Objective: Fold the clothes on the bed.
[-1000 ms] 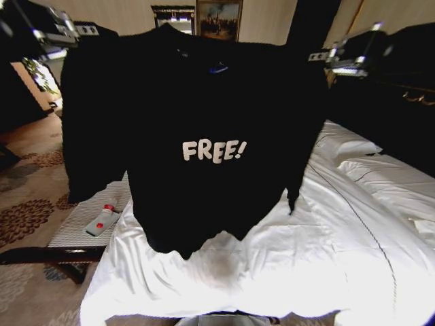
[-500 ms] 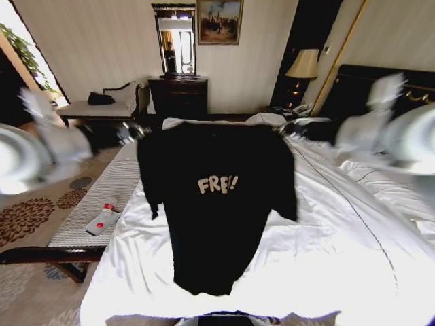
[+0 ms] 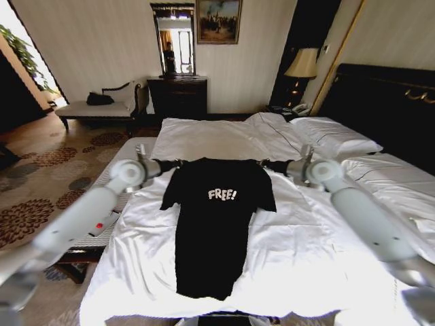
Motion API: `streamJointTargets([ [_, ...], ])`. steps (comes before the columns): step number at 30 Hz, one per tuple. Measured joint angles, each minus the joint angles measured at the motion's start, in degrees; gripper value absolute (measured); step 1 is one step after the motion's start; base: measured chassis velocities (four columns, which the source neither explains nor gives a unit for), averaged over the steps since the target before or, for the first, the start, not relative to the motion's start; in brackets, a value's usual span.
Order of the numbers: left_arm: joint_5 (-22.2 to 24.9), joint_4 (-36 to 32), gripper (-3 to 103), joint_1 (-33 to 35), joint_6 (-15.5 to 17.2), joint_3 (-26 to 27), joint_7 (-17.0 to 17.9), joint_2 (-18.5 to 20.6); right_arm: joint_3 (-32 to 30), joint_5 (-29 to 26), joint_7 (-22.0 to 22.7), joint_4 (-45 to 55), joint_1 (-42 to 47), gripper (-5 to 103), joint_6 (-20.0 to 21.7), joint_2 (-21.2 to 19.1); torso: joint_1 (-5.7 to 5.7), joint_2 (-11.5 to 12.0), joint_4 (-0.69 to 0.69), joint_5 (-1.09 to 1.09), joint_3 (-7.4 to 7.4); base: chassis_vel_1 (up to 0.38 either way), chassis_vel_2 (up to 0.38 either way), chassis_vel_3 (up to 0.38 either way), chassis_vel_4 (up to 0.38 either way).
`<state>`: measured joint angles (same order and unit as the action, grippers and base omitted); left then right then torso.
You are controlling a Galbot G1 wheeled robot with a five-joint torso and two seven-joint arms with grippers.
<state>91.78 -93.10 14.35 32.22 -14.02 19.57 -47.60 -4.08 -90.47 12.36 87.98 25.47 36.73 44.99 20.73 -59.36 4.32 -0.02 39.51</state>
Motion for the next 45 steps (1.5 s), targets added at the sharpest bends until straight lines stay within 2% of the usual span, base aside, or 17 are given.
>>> streamJointTargets([
  [1,-1.22,2.50,1,-0.42,-0.02,-0.79,-0.40,-2.26,0.98,2.06,-1.30,-2.92,-0.74,0,-0.71,1.51,-0.01,0.00,-0.01,-0.01,0.00,0.000,0.000,0.000,0.000],
  [3,-1.79,3.70,1,-0.68,-0.04,-1.18,-0.58,-3.37,1.46,3.01,-1.93,-4.24,-1.18,0,-1.05,2.15,-0.01,0.00,-0.01,0.00,0.00,0.000,0.000,0.000,0.000],
  [4,-3.14,7.19,1,-1.45,-0.11,-2.25,-1.18,-6.44,2.90,5.47,-3.49,-7.74,-2.56,0,-2.00,3.78,-0.01,-0.01,0.01,0.00,0.00,0.000,0.000,0.000,0.000],
  [7,-6.17,13.72,1,-2.75,-0.14,-3.73,-2.79,-11.27,5.57,9.10,-6.20,-14.92,-5.73,0,-3.67,6.90,0.00,-0.01,0.03,0.00,0.00,0.000,0.000,0.000,0.000],
  [8,-6.17,13.72,1,-2.75,-0.14,-3.73,-2.79,-11.27,5.57,9.10,-6.20,-14.92,-5.73,0,-3.67,6.90,0.00,-0.01,0.03,0.00,0.00,0.000,0.000,0.000,0.000],
  [10,-9.35,21.74,1,-4.01,-0.33,-4.31,-4.68,-15.34,7.94,12.66,-9.11,-22.65,-8.92,0,-5.60,9.66,-0.01,0.00,0.01,0.00,0.00,0.000,0.000,0.000,0.000],
  [12,-9.85,23.07,1,-4.21,-0.36,-4.32,-4.87,-15.95,8.29,13.15,-9.49,-23.93,-9.43,0,-5.89,10.08,0.00,0.00,0.01,-0.01,0.00,0.000,0.000,0.000,0.000],
  [15,-13.97,34.24,1,-6.43,-1.01,-3.89,-8.06,-21.61,9.91,16.51,-12.01,-33.97,-13.29,0,-8.12,14.33,0.00,0.00,0.00,-0.01,0.01,0.000,0.000,0.000,0.000],
  [17,-14.28,35.07,1,-6.63,-1.08,-3.84,-8.32,-22.06,10.00,16.88,-12.24,-34.87,-13.65,0,-8.36,14.82,0.00,0.00,0.00,-0.01,0.01,0.000,0.000,0.000,0.000],
  [21,-18.11,45.37,1,-10.21,-2.33,-3.54,-12.15,-27.73,10.54,20.50,-14.26,-43.81,-16.78,0,-11.11,21.02,-0.01,0.00,0.04,-0.01,0.00,0.000,0.000,0.000,0.000],
  [23,-18.58,46.62,1,-10.82,-2.49,-3.54,-12.63,-28.34,10.59,21.11,-14.45,-45.17,-17.25,0,-11.72,22.13,-0.01,0.00,0.05,-0.02,-0.01,0.000,0.000,0.000,0.000],
  [26,-19.81,49.60,1,-12.74,-2.68,-4.11,-13.81,-29.14,10.64,23.98,-15.34,-50.10,-18.92,0,-14.06,26.27,-0.01,0.00,-0.01,-0.02,0.00,0.000,0.000,0.000,0.000],
  [31,-21.25,52.20,1,-13.86,-2.97,-3.62,-14.22,-29.94,10.13,25.20,-15.70,-53.91,-20.76,0,-15.49,28.70,-0.02,-0.01,-0.03,-0.03,-0.01,0.000,0.000,0.000,0.000],
  [33,-21.55,52.73,1,-14.05,-3.04,-3.44,-14.30,-30.24,10.03,25.29,-15.71,-54.22,-20.91,0,-15.65,28.85,-0.02,-0.01,-0.02,-0.03,-0.01,0.000,0.000,0.000,0.000],
  [36,-23.97,56.41,1,-15.17,-3.74,-2.04,-15.47,-32.48,9.66,25.87,-15.72,-55.06,-21.23,0,-16.66,29.13,-0.01,-0.02,0.04,-0.02,-0.01,0.000,0.000,0.000,0.000],
  [40,-27.38,60.74,1,-16.20,-5.03,-0.14,-17.00,-35.44,9.12,26.83,-15.46,-55.52,-21.22,0,-17.86,28.92,-0.01,-0.01,0.05,-0.01,-0.01,0.000,0.000,0.000,0.000],
  [45,-31.23,64.46,1,-16.93,-6.37,1.46,-17.97,-37.68,8.25,27.72,-15.43,-55.84,-21.05,0,-19.29,28.76,-0.01,-0.01,0.00,-0.01,-0.01,0.000,0.000,0.000,0.000],
])
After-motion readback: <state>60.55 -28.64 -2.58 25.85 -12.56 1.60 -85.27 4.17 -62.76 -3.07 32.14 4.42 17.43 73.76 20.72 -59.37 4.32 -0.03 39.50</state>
